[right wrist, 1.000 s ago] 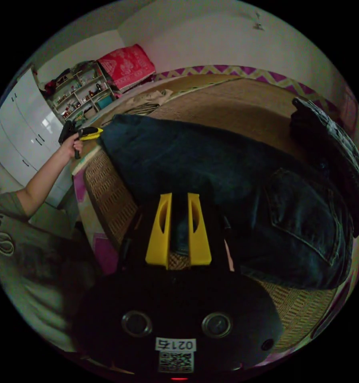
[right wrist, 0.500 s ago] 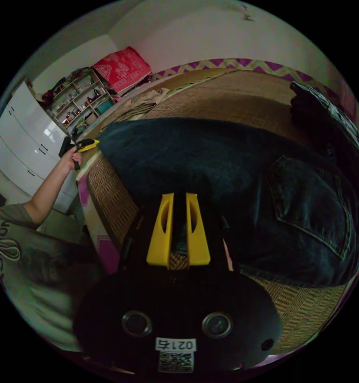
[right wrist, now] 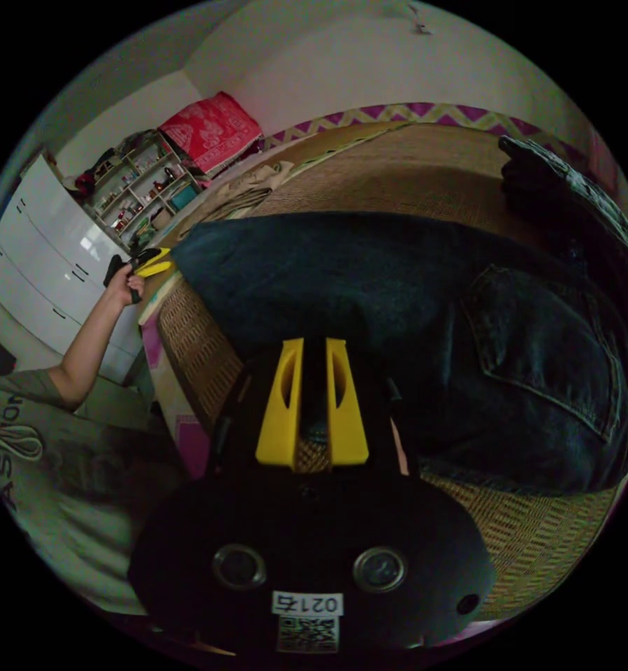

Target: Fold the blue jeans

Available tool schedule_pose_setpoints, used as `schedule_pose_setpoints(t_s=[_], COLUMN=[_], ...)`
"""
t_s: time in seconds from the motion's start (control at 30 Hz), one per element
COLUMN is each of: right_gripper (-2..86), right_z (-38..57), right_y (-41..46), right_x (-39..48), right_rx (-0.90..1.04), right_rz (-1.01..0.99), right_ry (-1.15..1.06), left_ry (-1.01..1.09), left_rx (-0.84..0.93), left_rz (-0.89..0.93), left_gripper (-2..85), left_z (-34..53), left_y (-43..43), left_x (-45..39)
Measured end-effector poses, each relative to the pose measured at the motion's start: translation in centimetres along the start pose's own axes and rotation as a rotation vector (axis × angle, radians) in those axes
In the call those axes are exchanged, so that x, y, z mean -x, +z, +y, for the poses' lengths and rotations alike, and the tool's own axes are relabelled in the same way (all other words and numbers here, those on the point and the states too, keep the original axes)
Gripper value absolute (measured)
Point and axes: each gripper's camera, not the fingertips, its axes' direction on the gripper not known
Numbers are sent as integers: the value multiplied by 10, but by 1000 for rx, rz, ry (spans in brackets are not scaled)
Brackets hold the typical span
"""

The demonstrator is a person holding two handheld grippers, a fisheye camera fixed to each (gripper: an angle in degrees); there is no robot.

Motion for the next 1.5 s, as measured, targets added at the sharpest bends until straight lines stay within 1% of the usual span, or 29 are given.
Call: schedule_pose_setpoints(t_s=[0.1,0.17,0.2,0.27,0.33,0.37,0.43,0.47,0.5,0.53,0.57,0.63,0.67,0.73,0.77,0.8,0.87,0.9,0.93,1.0,1.03,1.1,1.17,1.23,1.27,1.33,1.4,1.47,1.5], right_gripper=[60,60,60,58,53,51,46,45,42,39,37,31,29,25,24,22,20,20,21,25,28,36,45,64,69,96,117,136,145], right_z=[3,5,6,10,19,21,37,42,52,64,70,95,102,128,134,146,161,169,176,184,189,195,197,195,194,193,195,198,200], right_y=[-12,-20,-26,-39,-63,-69,-99,-106,-122,-137,-144,-173,-179,-204,-209,-219,-232,-239,-243,-249,-255,-266,-277,-291,-296,-315,-330,-341,-343], right_x=[-11,-19,-25,-34,-46,-48,-55,-57,-61,-65,-68,-79,-82,-97,-101,-108,-120,-128,-137,-150,-159,-173,-187,-209,-216,-249,-280,-317,-344], right_rx=[-10,-17,-25,-55,-106,-115,-158,-169,-190,-211,-222,-268,-278,-319,-328,-342,-360,-361,-354,-341,-339,-350,-362,-372,-375,-414,-466,-519,-551], right_rz=[-7,-14,-25,-37,-38,-36,-18,-15,-9,-5,-3,1,0,-8,-10,-11,-7,-5,-4,1,4,17,33,51,55,72,73,17,-28], right_ry=[10,20,27,38,46,45,42,40,41,48,53,77,87,125,135,153,179,192,203,217,227,246,266,296,311,409,505,606,679], left_ry=[-46,-82,-69,17,191,242,468,529,645,757,804,940,966,1041,1054,1072,1098,1117,1121,1107,1126,1160,1205,1240,1219,1167,1149,1138,1133], left_rx=[-10,-24,-54,-91,-138,-148,-182,-184,-183,-171,-162,-114,-103,-13,14,77,189,261,281,229,184,153,192,355,385,366,387,408,399], left_rz=[-34,-1,37,30,-5,-14,-40,-46,-61,-63,-65,-57,-56,-61,-63,-76,-137,-206,-241,-223,-201,-151,-129,-201,-207,-118,-93,-26,61], left_gripper=[30,8,0,-4,-7,-7,-8,-8,-8,-8,-8,-9,-9,-9,-9,-9,-9,-9,-9,-9,-9,-8,-5,4,7,22,38,47,50], left_z=[9,19,28,44,71,80,125,139,168,200,216,281,296,357,371,398,437,459,475,488,496,510,527,547,548,541,536,530,524], left_y=[23,31,31,27,20,19,21,24,32,45,53,94,106,166,183,219,276,311,329,329,323,319,330,372,378,371,370,368,361], left_x=[0,4,1,-19,-67,-82,-148,-165,-199,-231,-246,-293,-301,-326,-329,-331,-325,-316,-307,-305,-309,-315,-317,-305,-300,-295,-293,-288,-282])
